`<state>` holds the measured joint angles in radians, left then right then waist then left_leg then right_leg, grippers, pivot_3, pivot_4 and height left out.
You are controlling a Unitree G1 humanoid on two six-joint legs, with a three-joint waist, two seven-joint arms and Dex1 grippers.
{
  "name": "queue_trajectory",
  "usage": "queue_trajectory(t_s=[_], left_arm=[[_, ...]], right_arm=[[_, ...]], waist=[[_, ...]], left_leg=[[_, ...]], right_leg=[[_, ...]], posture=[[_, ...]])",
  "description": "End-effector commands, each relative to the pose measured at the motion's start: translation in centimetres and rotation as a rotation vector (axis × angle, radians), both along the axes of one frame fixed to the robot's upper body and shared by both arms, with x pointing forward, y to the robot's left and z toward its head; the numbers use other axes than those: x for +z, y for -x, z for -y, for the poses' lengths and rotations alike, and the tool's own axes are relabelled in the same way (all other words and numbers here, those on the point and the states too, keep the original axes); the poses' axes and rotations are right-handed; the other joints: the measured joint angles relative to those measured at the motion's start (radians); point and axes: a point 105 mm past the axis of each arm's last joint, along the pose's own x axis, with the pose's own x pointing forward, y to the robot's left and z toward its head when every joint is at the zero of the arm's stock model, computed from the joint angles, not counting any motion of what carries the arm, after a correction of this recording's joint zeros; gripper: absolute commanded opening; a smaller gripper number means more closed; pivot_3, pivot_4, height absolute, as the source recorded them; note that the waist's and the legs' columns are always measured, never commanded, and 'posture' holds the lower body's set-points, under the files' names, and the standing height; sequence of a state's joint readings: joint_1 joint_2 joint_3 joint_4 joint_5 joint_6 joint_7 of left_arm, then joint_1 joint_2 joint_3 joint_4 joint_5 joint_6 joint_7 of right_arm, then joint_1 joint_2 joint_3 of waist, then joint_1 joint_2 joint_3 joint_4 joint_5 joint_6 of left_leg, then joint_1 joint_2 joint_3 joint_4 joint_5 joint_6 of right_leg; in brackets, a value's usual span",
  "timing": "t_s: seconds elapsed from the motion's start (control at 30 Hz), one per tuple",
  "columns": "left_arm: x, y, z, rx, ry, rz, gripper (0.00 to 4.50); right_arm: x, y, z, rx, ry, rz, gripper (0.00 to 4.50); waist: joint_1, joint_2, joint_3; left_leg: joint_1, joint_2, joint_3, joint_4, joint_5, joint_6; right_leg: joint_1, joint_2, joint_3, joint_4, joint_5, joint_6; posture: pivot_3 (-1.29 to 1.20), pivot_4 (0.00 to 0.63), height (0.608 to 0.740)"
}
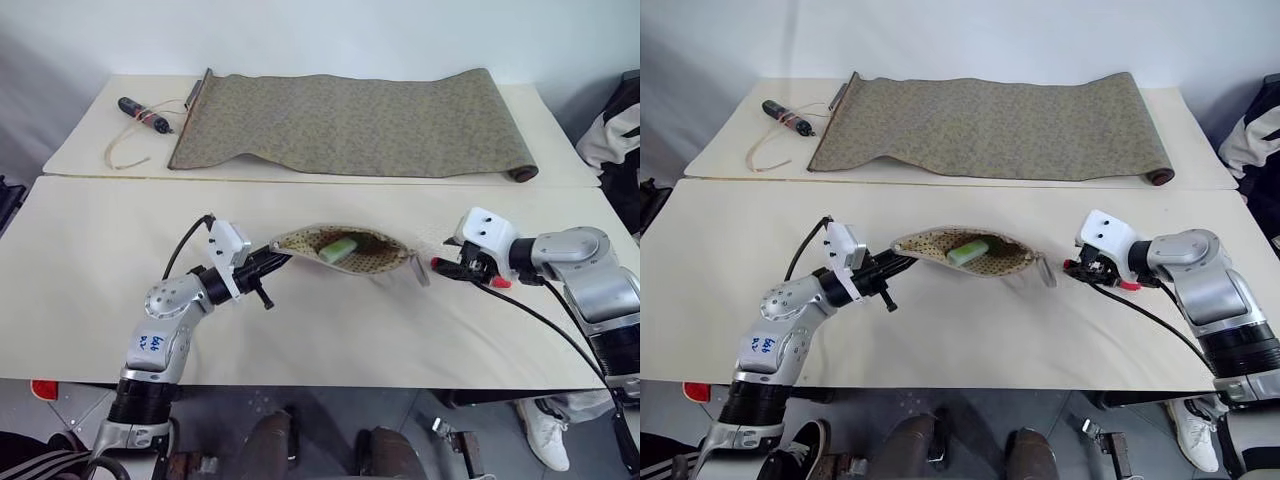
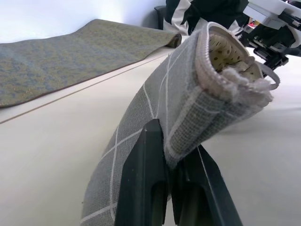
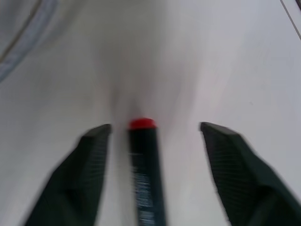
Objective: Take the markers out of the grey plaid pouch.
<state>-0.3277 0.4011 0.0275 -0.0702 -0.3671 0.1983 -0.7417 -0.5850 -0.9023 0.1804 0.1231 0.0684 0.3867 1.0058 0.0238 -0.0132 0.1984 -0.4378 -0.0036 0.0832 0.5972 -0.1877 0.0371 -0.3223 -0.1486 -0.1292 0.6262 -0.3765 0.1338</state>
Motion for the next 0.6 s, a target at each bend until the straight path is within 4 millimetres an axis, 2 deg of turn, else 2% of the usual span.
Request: queue_trajectory(t_s=[0.03, 0.2, 0.23, 0.3, 0.4, 0.5, 0.6], left_arm=[[1.2, 0.4, 0.3, -0.014, 0.009, 0.049, 0.00], [1.3, 0.3, 0.3, -0.011, 0.023, 0.046, 0.00], [1.4, 0.3, 0.4, -0.015, 0.031, 0.040, 0.00], [1.4, 0.4, 0.6, -0.028, 0.036, 0.027, 0.00], [1.5, 0.4, 0.8, -0.043, 0.050, 0.005, 0.00], [1.7, 0.2, 0.8, -0.048, 0.049, -0.006, 0.00], [2.1, 0.0, 0.8, -0.049, 0.065, -0.015, 0.00]], right_arm=[[3.5, -0.3, -0.5, 0.015, -0.067, 0.107, 3.68], [9.5, 0.0, -2.1, 0.077, -0.261, 0.280, 3.68], [11.1, 0.7, -3.2, 0.130, -0.325, 0.310, 3.68], [12.7, 2.2, -5.2, 0.246, -0.370, 0.344, 3.68], [13.4, 4.5, -8.2, 0.395, -0.421, 0.338, 3.68], [12.7, 6.0, -10.2, 0.478, -0.444, 0.334, 3.68], [11.7, 7.3, -11.4, 0.549, -0.437, 0.314, 3.68]], waist=[[0.000, 0.000, 0.000], [-0.001, 0.000, 0.000], [-0.001, 0.000, 0.000], [-0.001, 0.000, 0.000], [-0.001, 0.000, 0.000], [0.003, 0.000, 0.000], [0.003, 0.000, 0.000]], left_leg=[[0.000, 0.000, 0.000, 0.000, 0.000, 0.000], [0.000, 0.000, 0.000, 0.000, 0.000, 0.000], [0.000, 0.000, 0.000, 0.000, 0.000, 0.000], [0.000, 0.000, 0.000, 0.000, 0.000, 0.000], [0.000, 0.000, -0.002, 0.000, 0.000, 0.000], [0.000, 0.000, -0.002, 0.000, 0.000, 0.000], [-0.001, -0.001, -0.002, 0.000, -0.001, 0.001]], right_leg=[[0.000, 0.000, 0.000, 0.000, 0.000, 0.000], [0.000, 0.000, 0.000, 0.000, 0.000, 0.000], [0.000, 0.000, 0.000, 0.000, 0.000, 0.000], [0.000, 0.000, 0.000, 0.000, 0.000, 0.000], [0.000, 0.000, -0.001, 0.001, 0.000, 0.000], [0.000, 0.000, -0.001, 0.001, 0.000, 0.000], [0.000, 0.000, -0.001, 0.001, 0.001, 0.001]], posture=[[0.00, 0.150, 0.740], [0.00, 0.150, 0.740], [0.00, 0.150, 0.740], [0.00, 0.150, 0.740], [0.00, 0.150, 0.740], [0.00, 0.150, 0.740], [0.00, 0.150, 0.740]])
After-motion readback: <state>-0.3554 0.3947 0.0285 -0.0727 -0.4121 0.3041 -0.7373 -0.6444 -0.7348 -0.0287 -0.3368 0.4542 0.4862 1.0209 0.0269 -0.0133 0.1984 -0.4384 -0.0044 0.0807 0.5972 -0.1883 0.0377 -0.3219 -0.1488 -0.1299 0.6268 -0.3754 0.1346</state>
